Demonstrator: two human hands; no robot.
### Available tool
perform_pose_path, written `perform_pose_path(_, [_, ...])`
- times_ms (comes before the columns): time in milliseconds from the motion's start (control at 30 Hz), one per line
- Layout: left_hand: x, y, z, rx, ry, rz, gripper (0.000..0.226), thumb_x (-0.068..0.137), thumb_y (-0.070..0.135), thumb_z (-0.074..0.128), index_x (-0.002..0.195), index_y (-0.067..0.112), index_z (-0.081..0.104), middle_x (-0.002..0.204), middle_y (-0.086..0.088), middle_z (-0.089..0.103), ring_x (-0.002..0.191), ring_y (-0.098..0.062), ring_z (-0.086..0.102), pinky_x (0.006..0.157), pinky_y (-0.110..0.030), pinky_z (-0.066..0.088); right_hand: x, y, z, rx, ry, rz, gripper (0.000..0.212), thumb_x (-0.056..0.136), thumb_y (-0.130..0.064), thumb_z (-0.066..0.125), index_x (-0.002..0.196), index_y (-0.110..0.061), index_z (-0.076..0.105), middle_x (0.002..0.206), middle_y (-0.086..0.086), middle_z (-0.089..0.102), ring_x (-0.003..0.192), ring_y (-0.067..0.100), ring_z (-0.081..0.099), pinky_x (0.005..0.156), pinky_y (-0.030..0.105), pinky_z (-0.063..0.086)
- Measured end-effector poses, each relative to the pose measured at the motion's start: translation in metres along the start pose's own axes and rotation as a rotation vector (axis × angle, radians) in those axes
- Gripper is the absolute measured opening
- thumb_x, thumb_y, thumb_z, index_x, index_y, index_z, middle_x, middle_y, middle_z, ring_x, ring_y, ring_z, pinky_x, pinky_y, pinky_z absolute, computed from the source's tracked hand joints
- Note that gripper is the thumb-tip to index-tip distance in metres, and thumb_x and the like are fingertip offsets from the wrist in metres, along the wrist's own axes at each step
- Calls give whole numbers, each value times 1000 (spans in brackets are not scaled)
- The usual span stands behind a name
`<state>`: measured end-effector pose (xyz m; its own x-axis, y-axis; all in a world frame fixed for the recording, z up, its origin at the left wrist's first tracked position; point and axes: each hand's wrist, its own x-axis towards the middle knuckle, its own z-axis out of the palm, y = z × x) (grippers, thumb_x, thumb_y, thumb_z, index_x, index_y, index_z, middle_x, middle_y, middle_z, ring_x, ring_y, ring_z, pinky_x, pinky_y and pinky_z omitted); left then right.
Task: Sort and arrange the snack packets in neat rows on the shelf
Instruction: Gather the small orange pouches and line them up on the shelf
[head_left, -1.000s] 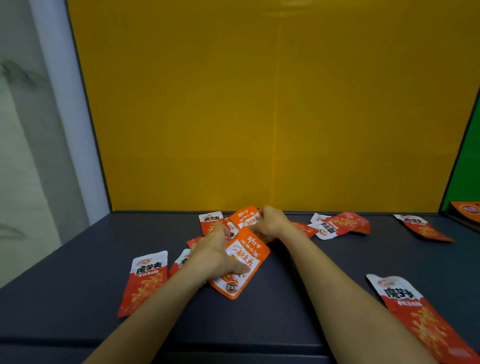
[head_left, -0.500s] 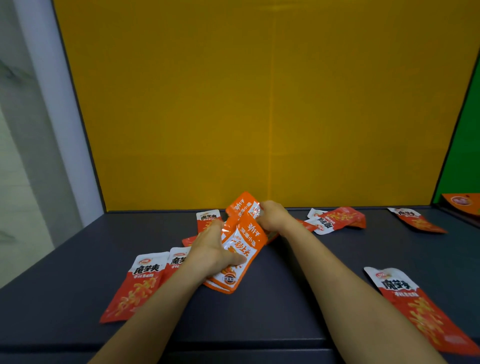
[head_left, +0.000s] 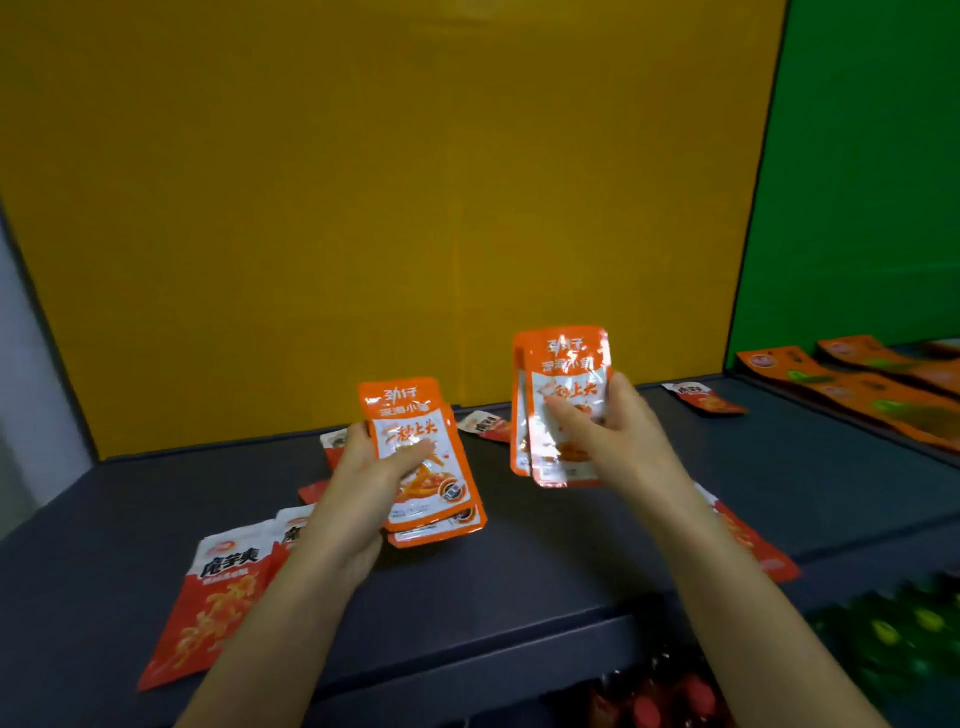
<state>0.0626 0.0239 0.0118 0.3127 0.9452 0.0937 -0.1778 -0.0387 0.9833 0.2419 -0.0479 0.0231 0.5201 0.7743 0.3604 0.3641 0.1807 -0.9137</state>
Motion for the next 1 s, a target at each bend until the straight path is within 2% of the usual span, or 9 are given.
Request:
perform_pose_path(67, [-10,0,14,-27,-80,-30,34,86,14,61,117,19,52,102,-5,70,82,-21,70,66,-36,56,-23,4,-31,42,29,40,16,85,-29,64,98,-27,55,104,-2,68,92,14,67,81,34,55])
perform_pose_path(200, [-29,-10,60,-7,-215,-62,34,84,18,63,115,24,52,96,-1,72,75,-17,73,60,-33,58,-58,13,-95,43,133,136,14,85,-25,64,97,-26,56,99,0,70,90,17,68,81,35,54])
perform_pose_path(267, [-39,-17,90,0,-289,-63,32,85,17,62,115,25,53,97,0,72,74,-15,73,57,-29,58,-73,18,-125,46,183,176,16,84,-25,64,99,-25,57,98,0,71,89,19,68,76,33,53])
perform_pose_path(400, [-55,-33,152,25,-407,-69,30,87,16,60,114,26,53,99,1,73,81,-16,73,67,-31,59,-91,34,-182,72,270,223,20,85,-21,62,104,-18,58,95,2,71,83,17,69,63,26,49])
perform_pose_path(500, [-65,-44,203,68,-465,-65,22,87,19,61,106,27,53,99,0,71,78,-14,73,65,-29,59,-99,48,-231,56,326,237,20,86,-20,62,105,-16,58,96,3,71,83,18,68,62,26,49])
perform_pose_path(700, [-97,-71,320,84,-579,-72,18,86,18,62,100,26,53,91,4,72,70,-10,72,57,-24,57,-116,82,-345,26,409,265,21,86,-20,63,105,-14,58,98,7,71,88,24,69,69,32,54])
perform_pose_path(867, [-125,-107,419,93,-680,-110,19,86,21,63,101,28,53,94,4,72,76,-13,72,63,-27,56,-134,115,-435,-30,473,279,19,86,-22,63,104,-19,58,100,6,71,89,25,69,84,46,55])
perform_pose_path(1000, [-142,-131,491,100,-773,-139,23,86,22,63,105,28,52,98,3,71,79,-13,72,65,-28,55,-152,140,-501,-64,576,313,17,86,-23,64,102,-22,58,99,4,71,88,24,69,84,48,54])
